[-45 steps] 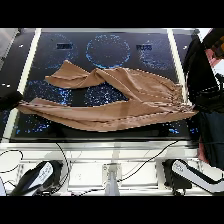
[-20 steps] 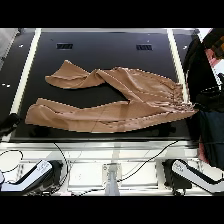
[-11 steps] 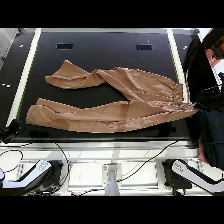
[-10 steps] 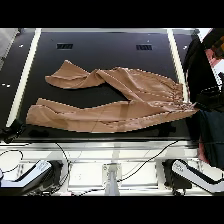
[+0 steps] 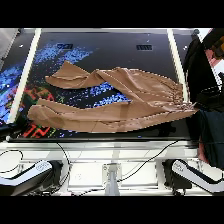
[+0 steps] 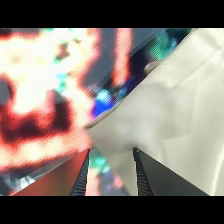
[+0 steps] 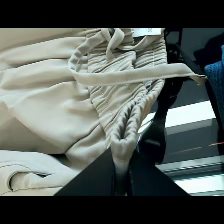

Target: Fold the clothes and pants, and hang the long-sleeved shirts on hangers.

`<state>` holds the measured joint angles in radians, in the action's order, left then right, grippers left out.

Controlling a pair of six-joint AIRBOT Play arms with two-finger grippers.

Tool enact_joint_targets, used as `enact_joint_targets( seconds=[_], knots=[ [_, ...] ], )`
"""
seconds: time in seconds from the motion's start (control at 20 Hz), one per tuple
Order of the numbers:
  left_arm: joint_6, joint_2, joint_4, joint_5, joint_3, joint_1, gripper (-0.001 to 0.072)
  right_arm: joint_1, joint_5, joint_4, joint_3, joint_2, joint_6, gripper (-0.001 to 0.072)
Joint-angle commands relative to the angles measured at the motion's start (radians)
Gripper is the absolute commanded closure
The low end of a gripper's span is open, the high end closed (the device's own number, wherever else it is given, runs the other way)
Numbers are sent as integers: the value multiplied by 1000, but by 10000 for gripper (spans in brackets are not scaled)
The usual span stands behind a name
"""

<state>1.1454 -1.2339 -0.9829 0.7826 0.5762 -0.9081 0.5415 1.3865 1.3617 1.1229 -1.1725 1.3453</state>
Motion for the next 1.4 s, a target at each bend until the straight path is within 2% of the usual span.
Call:
enact_joint_targets(
  seconds=[0.0,0.2,0.3,0.45,0.5,0.55,0.6,0.7,0.8,0.9,1.0,1.1,1.25,1.35],
  knots=[
    [6,-10,60,-64,1,31,318,0,0,0,0,0,0,667],
    [-11,-10,80,-126,1,92,322,0,-16,0,0,0,0,667],
    [-11,-10,80,-159,1,125,358,0,-18,0,0,0,0,668],
    [-11,-9,81,-190,11,154,365,0,-29,-1,0,0,0,667],
    [-11,-9,89,-197,18,160,447,0,-47,-8,0,0,4,667],
    [-11,-9,103,-199,26,160,632,0,-59,-16,0,0,8,667],
    [-11,-9,124,-200,34,160,692,0,-71,-23,0,1,8,668],
    [-11,-8,165,-192,70,160,693,0,-155,-29,0,21,30,668],
    [-11,-5,199,-150,151,161,693,0,-314,-29,0,76,159,668],
    [-8,13,206,-89,263,160,694,0,-364,-23,0,133,214,668],
    [6,44,204,-8,379,160,695,0,-269,-21,0,171,216,668],
    [72,84,139,75,469,161,696,0,-126,-21,-2,203,193,668],
    [235,124,-138,169,522,161,696,0,6,26,-45,251,138,668],
    [297,121,-302,230,522,161,696,0,54,36,-108,274,132,668]
  ],
)
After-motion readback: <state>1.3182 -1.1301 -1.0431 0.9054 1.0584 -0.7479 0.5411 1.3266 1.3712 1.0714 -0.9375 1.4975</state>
